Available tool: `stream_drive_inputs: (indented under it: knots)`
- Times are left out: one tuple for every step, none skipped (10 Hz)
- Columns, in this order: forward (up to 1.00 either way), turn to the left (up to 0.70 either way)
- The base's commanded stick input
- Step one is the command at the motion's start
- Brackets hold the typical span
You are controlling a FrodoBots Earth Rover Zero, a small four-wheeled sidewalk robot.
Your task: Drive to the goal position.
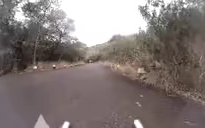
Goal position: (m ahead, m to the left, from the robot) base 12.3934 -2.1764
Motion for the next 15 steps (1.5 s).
stream_drive_inputs:
  knots:
    - [0.5,0.0]
    - [0.5,0.0]
    - [0.5,0.0]
    - [0.5,0.0]
    - [0.5,0.0]
    - [0.5,0.0]
    - [0.5,0.0]
    - [0.5,0.0]
    - [0.5,0.0]
    - [0.5,0.0]
    - [0.5,0.0]
    - [0.5,0.0]
    - [0.5,0.0]
    - [0.5,0.0]
    - [0.5,0.0]
